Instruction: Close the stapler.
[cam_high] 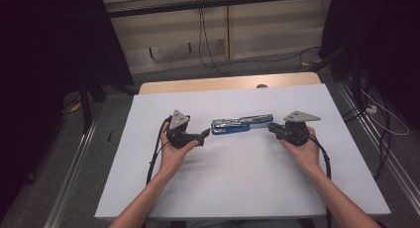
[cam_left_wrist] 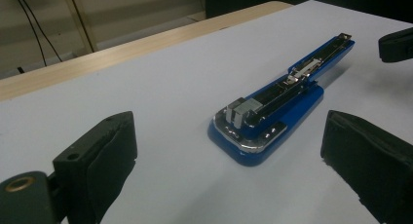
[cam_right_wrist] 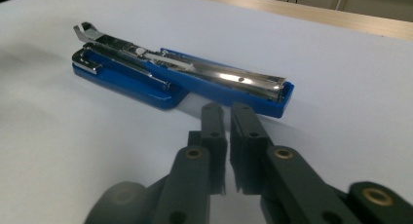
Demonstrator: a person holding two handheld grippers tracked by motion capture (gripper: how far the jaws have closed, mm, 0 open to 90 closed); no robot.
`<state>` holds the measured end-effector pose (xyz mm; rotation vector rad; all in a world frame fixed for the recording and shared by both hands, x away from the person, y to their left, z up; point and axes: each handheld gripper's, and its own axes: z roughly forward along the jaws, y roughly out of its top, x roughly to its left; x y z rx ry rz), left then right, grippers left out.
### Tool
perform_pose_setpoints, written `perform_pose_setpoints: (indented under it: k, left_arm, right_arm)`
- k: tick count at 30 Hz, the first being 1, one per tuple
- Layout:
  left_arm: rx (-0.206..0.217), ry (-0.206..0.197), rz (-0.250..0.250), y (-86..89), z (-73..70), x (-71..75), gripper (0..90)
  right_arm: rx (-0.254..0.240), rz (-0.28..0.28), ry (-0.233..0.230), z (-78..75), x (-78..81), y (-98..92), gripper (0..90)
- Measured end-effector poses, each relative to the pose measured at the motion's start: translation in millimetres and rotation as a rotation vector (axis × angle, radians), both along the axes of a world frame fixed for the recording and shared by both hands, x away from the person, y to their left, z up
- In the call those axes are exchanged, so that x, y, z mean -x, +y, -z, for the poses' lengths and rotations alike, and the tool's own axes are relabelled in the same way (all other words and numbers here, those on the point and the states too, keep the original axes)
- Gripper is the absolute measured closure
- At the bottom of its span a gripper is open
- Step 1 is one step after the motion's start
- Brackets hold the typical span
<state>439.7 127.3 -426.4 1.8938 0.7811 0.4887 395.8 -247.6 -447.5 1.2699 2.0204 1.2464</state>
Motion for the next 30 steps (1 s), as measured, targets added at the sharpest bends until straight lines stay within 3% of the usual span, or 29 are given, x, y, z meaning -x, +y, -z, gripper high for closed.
perform_pose_setpoints:
  k: [2,5,11,15,20,24,30]
  left_arm:
    - [0.012,0.006,-0.002,-2.8,2.1,-2.8,6.4]
    - [-0.010,0.012,0.008,-9.5,0.5,-6.9,6.6]
    - [0.009,0.030,0.015,-24.2,-5.9,-18.5,18.9]
    - [0.035,0.046,0.020,-29.6,-5.3,-17.9,27.8]
    - [-0.022,0.017,0.065,-33.4,-3.7,-13.7,41.8]
    - [-0.028,0.045,0.082,-35.3,0.5,-14.0,57.9]
    - [-0.066,0.046,0.107,-40.9,6.7,-15.8,75.8]
  right_arm:
    - [-0.006,0.003,-0.009,-0.5,-0.2,-1.7,90.0]
    - [0.004,0.017,-0.011,-0.9,0.1,-4.3,90.0]
    - [0.011,0.021,-0.007,1.1,-2.0,-5.1,90.0]
    - [0.013,0.016,-0.002,1.1,-1.8,-4.6,90.0]
    - [0.024,0.016,0.003,2.7,-2.4,-5.5,90.0]
    - [0.030,0.007,0.003,2.9,-2.6,-3.5,90.0]
    - [0.041,0.004,0.013,5.3,-4.3,-3.6,90.0]
